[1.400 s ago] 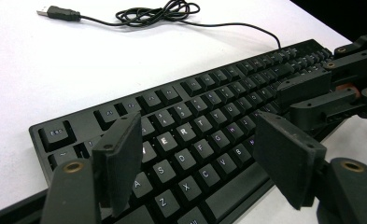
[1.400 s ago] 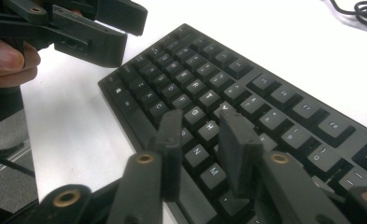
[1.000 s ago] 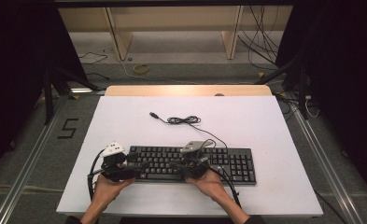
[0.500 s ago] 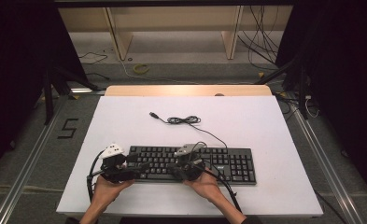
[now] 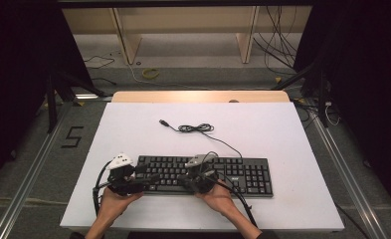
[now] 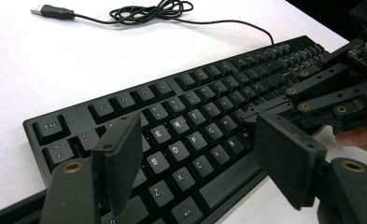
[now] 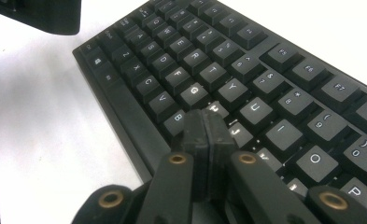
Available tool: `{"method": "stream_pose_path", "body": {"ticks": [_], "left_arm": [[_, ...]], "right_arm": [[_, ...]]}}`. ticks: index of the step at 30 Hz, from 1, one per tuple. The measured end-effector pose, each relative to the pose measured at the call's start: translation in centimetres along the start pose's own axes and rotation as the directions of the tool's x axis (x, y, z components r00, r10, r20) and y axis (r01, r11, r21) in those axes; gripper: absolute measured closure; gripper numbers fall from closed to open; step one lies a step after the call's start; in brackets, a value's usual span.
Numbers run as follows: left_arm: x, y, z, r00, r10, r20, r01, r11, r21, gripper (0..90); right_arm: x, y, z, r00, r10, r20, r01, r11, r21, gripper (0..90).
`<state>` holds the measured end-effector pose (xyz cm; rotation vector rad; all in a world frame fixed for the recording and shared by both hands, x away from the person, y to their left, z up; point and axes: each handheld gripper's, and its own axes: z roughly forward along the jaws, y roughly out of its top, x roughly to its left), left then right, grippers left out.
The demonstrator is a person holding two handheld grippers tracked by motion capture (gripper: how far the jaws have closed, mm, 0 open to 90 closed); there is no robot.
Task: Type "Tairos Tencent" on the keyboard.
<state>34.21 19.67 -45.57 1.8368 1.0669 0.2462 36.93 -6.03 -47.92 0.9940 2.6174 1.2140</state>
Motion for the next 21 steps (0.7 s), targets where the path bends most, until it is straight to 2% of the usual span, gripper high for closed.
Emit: {"method": "stream_pose_path", "body": {"ticks": [11, 13, 19, 21], "left_arm": [[0.1, -0.1, 0.1, 1.0, 0.002, -0.001, -0.002, 1.0, 0.003, 32.6], [0.1, -0.1, 0.2, 1.0, 0.002, -0.001, -0.002, 1.0, 0.003, 32.7], [0.2, -0.3, 0.5, 1.0, 0.004, 0.003, -0.004, 0.9999, 0.013, 33.7], [0.1, -0.3, 0.5, 0.9999, 0.014, 0.008, -0.014, 0.9998, 0.014, 35.1]], "right_arm": [[0.0, -0.2, 0.1, 1.0, 0.002, 0.0, -0.002, 1.0, 0.003, 89.8], [-0.1, -0.2, -0.1, 0.9999, 0.008, -0.007, -0.008, 1.0, -0.004, 87.4], [-0.6, 0.2, -1.4, 0.9989, 0.037, -0.028, -0.039, 0.997, -0.073, 75.6], [-0.8, 0.3, -1.8, 0.9987, 0.042, -0.029, -0.044, 0.995, -0.09, 66.3]]}}
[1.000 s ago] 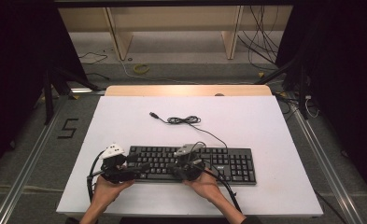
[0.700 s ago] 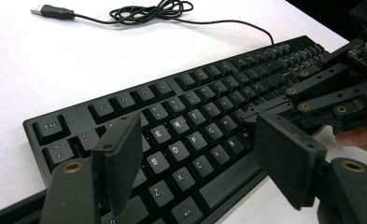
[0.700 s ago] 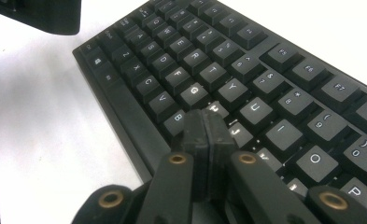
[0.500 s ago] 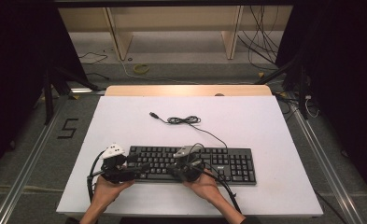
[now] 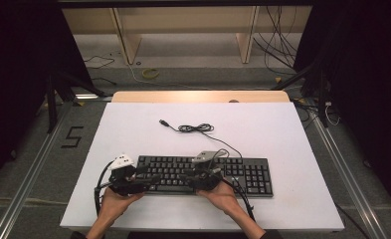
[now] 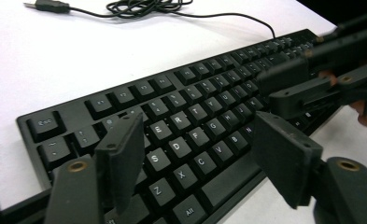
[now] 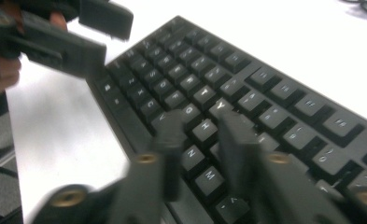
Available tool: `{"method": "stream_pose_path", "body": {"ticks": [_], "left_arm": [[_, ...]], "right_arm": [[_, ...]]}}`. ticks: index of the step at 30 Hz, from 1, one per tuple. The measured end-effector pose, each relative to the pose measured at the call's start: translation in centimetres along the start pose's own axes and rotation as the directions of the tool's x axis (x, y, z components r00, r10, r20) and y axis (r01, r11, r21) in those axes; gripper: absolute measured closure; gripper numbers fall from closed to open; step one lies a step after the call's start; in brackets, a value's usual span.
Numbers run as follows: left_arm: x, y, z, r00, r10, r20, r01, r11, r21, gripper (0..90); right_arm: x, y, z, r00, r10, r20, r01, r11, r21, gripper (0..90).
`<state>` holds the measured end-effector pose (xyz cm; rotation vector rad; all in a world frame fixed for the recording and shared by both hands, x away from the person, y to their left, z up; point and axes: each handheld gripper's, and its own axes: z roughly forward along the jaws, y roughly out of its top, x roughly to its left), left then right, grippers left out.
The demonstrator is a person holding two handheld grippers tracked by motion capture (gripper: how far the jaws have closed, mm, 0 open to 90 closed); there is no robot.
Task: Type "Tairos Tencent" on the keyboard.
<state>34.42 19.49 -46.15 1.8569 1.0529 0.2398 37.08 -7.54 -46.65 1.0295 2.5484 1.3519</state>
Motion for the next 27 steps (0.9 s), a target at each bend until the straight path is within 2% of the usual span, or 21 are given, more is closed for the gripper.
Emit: {"method": "stream_pose_path", "body": {"ticks": [2, 10, 15, 27], "left_arm": [[-0.1, 0.0, 0.1, 1.0, 0.005, 0.004, -0.005, 1.0, 0.005, 36.4], [-0.2, -0.2, 0.5, 0.9994, 0.022, 0.027, -0.023, 0.9995, 0.02, 47.1], [-0.3, -0.3, 1.0, 0.9985, 0.037, 0.04, -0.038, 0.9985, 0.039, 54.8], [-0.6, -0.4, 1.4, 0.9962, 0.072, 0.05, -0.075, 0.9947, 0.069, 68.5]], "right_arm": [[-0.2, 0.1, -0.4, 0.9999, 0.006, -0.01, -0.006, 1.0, -0.016, 62.3], [-0.9, 0.3, -1.6, 0.9993, 0.032, 0.018, -0.031, 0.998, -0.053, 42.2], [-1.1, 0.3, -2.0, 0.999, 0.036, 0.028, -0.034, 0.997, -0.067, 37.9], [-1.2, 0.2, -2.6, 0.9987, 0.033, 0.039, -0.029, 0.996, -0.082, 35.7]]}}
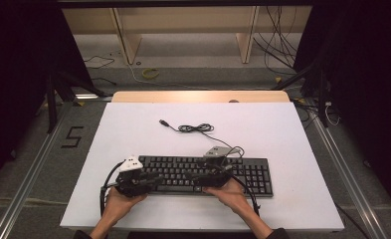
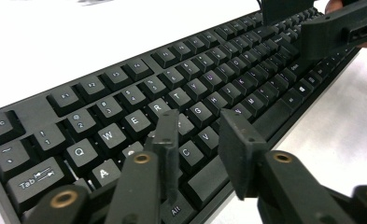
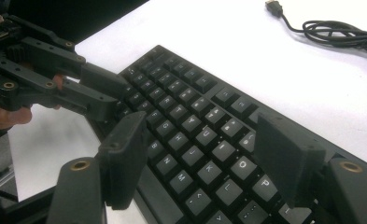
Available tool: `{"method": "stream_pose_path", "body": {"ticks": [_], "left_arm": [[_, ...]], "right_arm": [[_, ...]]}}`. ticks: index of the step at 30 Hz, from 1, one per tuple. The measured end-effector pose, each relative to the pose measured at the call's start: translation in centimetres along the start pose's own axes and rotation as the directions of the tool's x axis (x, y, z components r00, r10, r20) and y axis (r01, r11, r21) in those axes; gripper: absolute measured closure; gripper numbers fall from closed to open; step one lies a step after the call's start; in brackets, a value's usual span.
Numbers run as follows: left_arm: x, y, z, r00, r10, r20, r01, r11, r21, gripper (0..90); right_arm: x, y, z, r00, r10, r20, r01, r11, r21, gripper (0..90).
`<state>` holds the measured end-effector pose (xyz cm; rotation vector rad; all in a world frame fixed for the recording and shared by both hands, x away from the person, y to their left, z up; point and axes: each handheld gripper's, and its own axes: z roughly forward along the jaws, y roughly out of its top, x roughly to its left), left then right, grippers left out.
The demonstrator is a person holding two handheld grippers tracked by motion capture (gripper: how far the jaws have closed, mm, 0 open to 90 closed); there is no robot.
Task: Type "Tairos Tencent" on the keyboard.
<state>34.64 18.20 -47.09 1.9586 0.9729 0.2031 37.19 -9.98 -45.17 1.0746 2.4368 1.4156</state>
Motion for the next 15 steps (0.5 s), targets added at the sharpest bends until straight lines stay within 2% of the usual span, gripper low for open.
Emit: {"method": "stream_pose_path", "body": {"ticks": [15], "left_arm": [[-0.28, 0.03, 0.41, 0.9994, 0.031, 0.013, -0.031, 0.9993, 0.022, 82.8]], "right_arm": [[0.1, -0.01, -0.25, 1.0, -0.004, -0.002, 0.004, 1.0, -0.01, 34.8]]}}
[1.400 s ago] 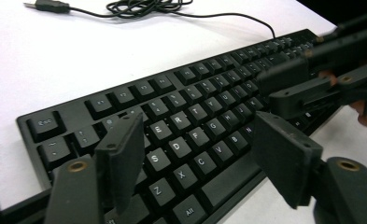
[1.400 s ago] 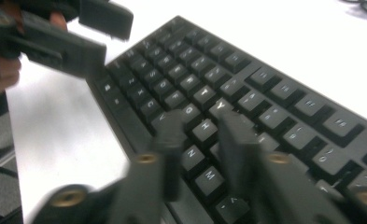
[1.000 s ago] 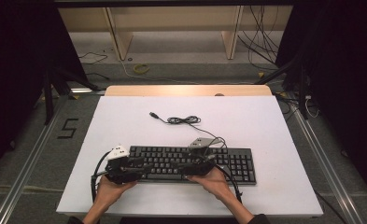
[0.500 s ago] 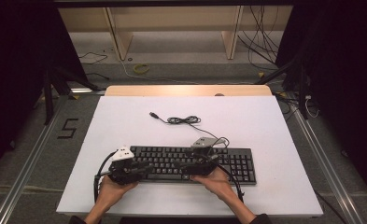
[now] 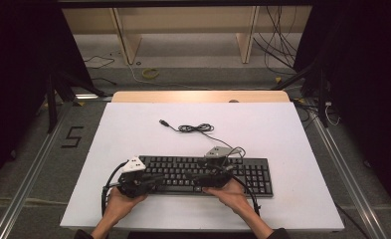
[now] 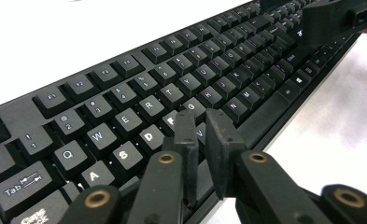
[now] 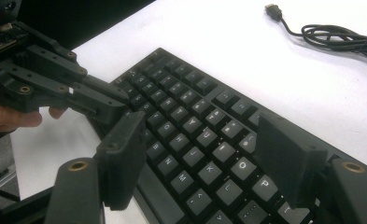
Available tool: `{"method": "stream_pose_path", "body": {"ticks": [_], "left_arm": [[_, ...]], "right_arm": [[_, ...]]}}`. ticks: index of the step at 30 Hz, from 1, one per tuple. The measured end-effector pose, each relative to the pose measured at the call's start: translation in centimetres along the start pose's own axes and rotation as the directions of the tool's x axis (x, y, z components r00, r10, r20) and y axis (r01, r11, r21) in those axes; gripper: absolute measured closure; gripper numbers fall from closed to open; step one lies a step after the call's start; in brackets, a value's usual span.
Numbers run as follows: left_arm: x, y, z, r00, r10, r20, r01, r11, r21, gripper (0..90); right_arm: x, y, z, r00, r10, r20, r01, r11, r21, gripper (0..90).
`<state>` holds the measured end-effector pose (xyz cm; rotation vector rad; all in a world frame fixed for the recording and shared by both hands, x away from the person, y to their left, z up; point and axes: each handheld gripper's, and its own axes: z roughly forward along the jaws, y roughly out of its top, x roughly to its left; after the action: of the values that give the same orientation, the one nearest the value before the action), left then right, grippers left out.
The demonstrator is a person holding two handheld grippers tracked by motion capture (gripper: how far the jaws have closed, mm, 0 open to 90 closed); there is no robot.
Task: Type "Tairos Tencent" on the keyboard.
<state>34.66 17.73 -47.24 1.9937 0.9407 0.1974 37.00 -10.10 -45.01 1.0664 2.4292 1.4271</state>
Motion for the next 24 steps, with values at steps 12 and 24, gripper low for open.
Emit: {"method": "stream_pose_path", "body": {"ticks": [12, 24], "left_arm": [[0.0, 0.2, 0.4, 1.0, 0.004, -0.006, -0.004, 0.9996, 0.029, 89.3], [0.1, 0.1, 1.2, 0.9997, 0.004, -0.023, -0.002, 0.9977, 0.068, 89.3]], "right_arm": [[0.1, 0.0, 0.0, 1.0, 0.0, -0.003, 0.0, 1.0, 0.001, 34.5], [0.1, 0.0, 0.0, 1.0, 0.001, -0.002, -0.001, 1.0, 0.001, 33.9]]}}
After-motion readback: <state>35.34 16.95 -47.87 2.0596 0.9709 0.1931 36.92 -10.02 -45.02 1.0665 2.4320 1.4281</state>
